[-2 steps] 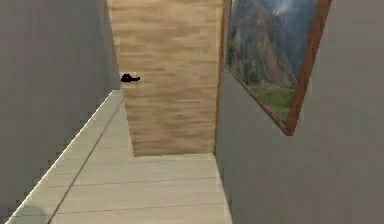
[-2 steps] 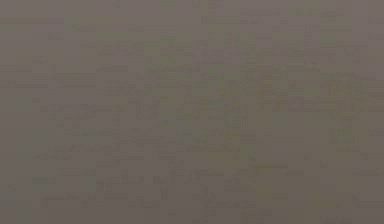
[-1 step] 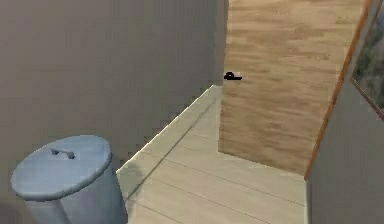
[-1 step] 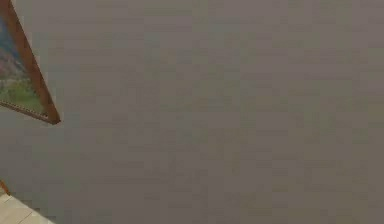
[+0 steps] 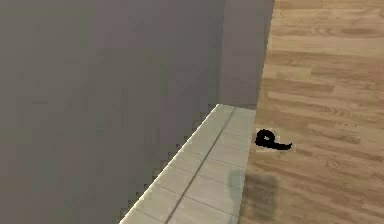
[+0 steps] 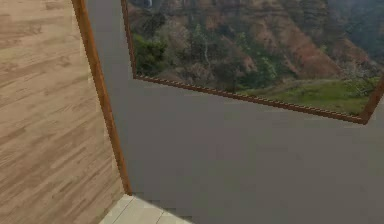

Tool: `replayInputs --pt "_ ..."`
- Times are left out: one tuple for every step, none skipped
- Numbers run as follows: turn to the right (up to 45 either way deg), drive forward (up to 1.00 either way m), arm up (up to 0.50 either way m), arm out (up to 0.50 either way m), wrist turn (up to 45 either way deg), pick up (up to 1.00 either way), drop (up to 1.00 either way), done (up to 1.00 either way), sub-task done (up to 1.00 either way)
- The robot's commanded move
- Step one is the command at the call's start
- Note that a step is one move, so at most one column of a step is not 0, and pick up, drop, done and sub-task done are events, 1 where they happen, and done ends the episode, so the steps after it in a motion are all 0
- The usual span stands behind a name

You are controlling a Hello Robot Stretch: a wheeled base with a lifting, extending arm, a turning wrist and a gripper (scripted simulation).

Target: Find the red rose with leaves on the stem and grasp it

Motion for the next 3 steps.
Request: replayInputs --pt "-6.0 0.0 0.0 0.0 0.0 0.0 0.0 0.0 0.0" --pt "0.0 0.8 0.0 0.0 0.0 0.0 0.0 0.0 0.0" --pt "36.0 0.0 0.0 0.0 0.0 0.0 0.0 0.0 0.0"
